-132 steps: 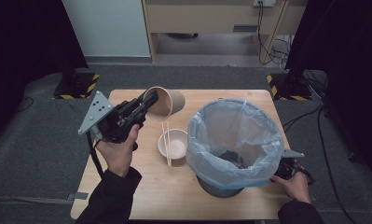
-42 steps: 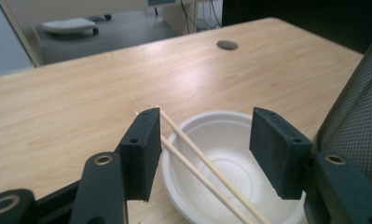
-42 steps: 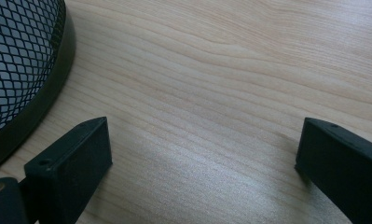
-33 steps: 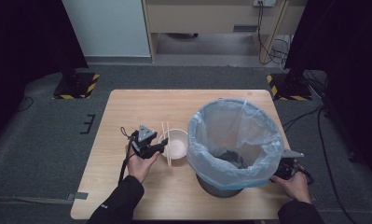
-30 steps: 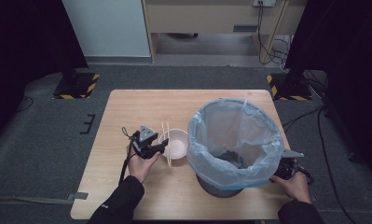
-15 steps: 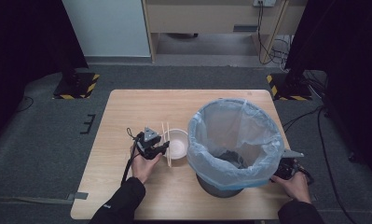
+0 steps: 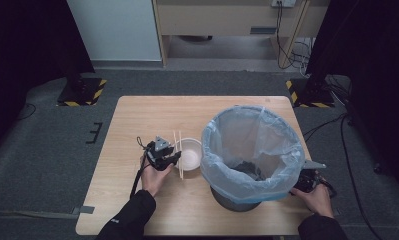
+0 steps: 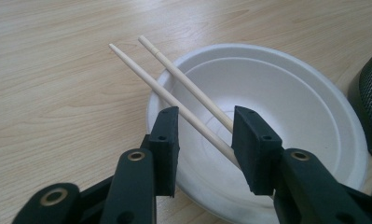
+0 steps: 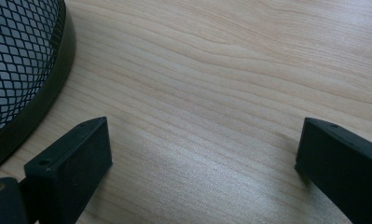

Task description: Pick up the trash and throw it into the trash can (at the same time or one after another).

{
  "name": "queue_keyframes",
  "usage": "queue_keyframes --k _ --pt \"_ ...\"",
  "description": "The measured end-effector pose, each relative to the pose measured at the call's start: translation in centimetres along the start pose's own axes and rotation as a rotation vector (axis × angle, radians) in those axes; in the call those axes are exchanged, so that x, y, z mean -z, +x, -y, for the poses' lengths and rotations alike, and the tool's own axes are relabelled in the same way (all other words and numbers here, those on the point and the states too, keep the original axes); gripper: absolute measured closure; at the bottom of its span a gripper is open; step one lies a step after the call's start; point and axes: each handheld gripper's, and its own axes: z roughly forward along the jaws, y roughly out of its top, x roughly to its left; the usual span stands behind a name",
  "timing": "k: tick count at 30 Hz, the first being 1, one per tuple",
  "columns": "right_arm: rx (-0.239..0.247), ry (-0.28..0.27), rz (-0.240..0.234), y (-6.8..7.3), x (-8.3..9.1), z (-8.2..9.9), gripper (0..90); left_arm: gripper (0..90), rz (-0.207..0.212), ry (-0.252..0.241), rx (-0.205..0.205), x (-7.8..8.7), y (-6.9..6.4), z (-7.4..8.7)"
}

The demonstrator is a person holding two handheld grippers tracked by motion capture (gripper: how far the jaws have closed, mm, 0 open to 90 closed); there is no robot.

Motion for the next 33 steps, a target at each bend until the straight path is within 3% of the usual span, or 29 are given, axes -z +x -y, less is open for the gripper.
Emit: queue_keyframes --k 33 --pt "0.0 0.002 -0.002 0.0 -0.02 -0.02 3.3 77.1 0.02 0.032 0.016 -0.46 -0.06 -0.02"
